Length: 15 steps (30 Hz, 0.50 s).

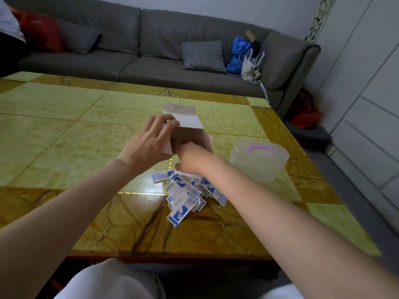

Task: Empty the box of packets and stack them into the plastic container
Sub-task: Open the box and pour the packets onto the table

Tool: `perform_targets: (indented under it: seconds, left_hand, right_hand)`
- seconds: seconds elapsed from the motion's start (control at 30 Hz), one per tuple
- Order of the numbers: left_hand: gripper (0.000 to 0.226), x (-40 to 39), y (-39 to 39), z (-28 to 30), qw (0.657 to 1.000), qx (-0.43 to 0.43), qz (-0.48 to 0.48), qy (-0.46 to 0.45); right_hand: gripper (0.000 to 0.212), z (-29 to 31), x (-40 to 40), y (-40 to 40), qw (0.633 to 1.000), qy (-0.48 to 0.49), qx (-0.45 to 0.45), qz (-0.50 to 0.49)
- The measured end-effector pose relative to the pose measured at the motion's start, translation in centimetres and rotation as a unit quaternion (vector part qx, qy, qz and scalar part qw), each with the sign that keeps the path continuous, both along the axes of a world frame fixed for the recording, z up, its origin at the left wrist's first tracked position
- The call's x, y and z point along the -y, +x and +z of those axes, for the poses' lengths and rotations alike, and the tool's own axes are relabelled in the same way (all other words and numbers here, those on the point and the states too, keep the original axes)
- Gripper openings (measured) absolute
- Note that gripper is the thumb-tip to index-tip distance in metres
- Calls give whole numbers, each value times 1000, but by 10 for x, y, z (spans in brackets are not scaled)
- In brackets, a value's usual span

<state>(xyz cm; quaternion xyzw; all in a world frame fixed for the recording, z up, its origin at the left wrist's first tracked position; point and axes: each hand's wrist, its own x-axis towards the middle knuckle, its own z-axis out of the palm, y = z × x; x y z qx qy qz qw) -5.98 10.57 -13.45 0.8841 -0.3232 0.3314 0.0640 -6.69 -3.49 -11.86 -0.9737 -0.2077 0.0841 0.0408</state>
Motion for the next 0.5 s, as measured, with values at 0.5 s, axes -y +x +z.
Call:
perform_targets:
  seconds: [0.5]
  left_hand:
    - [81, -23, 20, -24, 948, -207, 194, -144]
  right_hand:
    - [40, -8, 43, -7, 993, 102, 50, -28]
